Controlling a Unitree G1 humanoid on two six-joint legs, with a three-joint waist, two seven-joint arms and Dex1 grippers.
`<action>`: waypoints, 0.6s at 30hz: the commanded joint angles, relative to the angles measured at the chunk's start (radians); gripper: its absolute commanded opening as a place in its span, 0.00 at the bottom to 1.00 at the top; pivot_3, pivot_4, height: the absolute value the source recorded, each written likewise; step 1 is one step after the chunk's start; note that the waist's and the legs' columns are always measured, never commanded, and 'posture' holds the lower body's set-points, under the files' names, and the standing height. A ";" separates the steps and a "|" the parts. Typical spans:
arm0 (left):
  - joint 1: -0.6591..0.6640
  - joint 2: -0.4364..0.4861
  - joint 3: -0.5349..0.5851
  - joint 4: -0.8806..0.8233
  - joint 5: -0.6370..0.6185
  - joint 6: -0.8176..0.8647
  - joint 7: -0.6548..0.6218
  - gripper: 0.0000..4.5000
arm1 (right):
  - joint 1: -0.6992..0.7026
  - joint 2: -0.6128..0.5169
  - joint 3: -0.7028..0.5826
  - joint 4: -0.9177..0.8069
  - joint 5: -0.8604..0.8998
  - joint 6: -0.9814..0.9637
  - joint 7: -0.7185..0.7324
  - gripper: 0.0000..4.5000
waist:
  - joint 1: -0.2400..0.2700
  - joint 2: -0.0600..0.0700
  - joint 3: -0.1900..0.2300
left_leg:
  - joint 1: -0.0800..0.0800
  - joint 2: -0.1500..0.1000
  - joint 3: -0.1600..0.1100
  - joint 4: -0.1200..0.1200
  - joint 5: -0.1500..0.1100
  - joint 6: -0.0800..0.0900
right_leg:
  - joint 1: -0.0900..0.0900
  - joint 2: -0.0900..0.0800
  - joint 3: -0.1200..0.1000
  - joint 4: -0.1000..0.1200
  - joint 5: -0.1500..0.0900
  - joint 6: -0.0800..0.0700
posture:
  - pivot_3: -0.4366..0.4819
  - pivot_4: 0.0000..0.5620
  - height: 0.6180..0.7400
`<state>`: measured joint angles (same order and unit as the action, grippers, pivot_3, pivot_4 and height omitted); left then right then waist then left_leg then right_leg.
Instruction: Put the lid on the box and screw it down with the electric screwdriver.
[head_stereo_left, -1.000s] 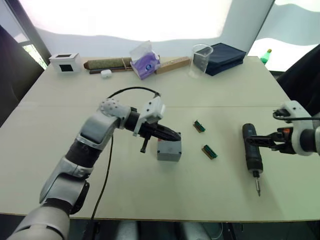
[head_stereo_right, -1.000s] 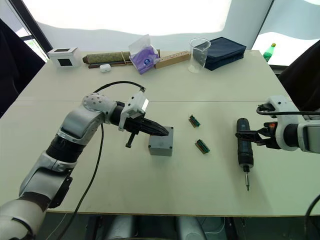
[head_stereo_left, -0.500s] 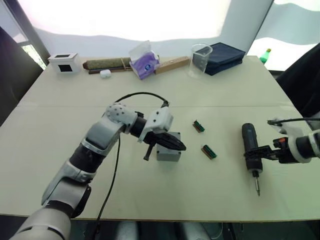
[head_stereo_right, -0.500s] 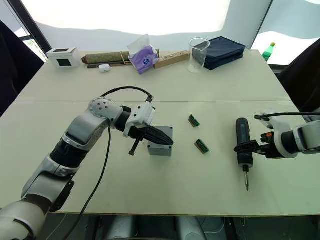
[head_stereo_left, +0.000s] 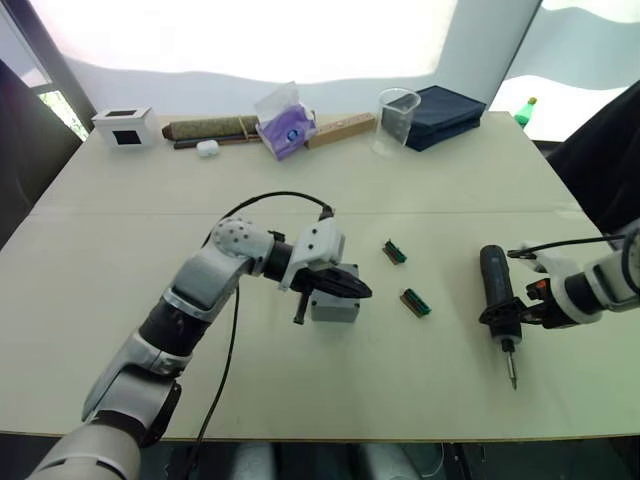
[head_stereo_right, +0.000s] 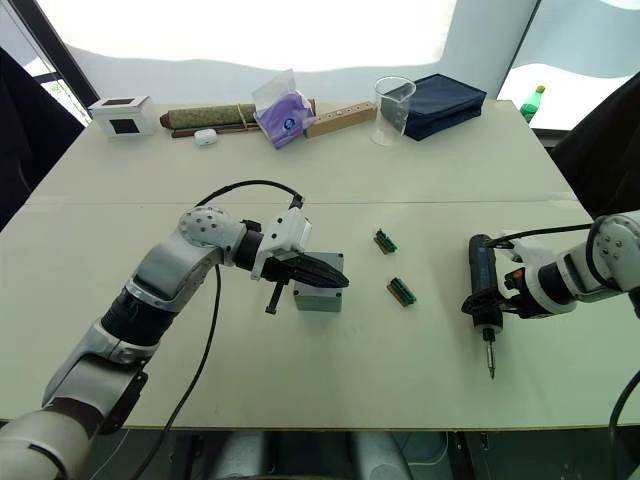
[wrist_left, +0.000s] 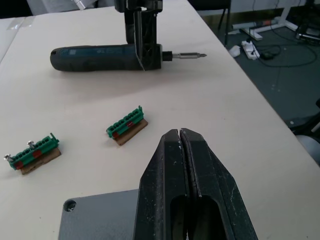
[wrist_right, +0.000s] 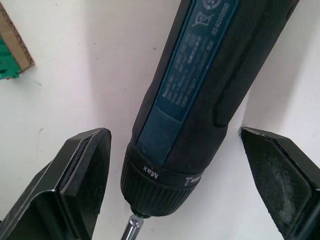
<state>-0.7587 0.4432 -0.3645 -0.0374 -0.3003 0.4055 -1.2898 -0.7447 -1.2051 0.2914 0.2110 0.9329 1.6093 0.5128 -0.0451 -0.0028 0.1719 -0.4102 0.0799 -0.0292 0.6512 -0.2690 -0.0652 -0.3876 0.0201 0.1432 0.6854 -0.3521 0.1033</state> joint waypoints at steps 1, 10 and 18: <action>-0.010 -0.009 0.023 -0.007 -0.001 -0.013 0.022 0.00 | 0.008 0.010 0.096 -0.067 -0.040 0.005 0.058 0.69 | 0.001 0.000 0.000 | 0.000 0.000 0.000 0.000 0.000 0.000 | 0.000 0.000 0.000 0.000 0.000 0.000 | 0.48 0.27 1.00; -0.018 -0.024 0.052 0.018 -0.010 -0.007 0.057 0.00 | -0.002 0.023 0.078 -0.041 -0.148 0.005 0.120 0.46 | 0.003 -0.001 -0.001 | 0.000 0.001 -0.001 -0.001 0.000 0.000 | 0.000 0.000 -0.001 0.000 0.000 0.000 | 0.48 0.27 1.00; -0.059 0.009 0.099 0.142 -0.004 -0.031 0.044 0.00 | -0.241 0.107 -0.114 0.206 -0.303 -0.067 0.093 0.46 | 0.001 0.002 0.001 | -0.001 0.000 0.001 0.000 0.000 0.000 | -0.001 0.000 -0.001 0.000 0.000 0.000 | 0.48 0.27 1.00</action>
<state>-0.7848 0.4382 -0.3110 0.0796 -0.3000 0.4014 -1.2373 -0.8801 -1.1029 0.3073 0.3586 0.6689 1.5784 0.6291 -0.0439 -0.0009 0.1732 -0.4108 0.0797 -0.0285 0.6504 -0.2691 -0.0650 -0.3896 0.0197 0.1428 0.6859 -0.3519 0.1030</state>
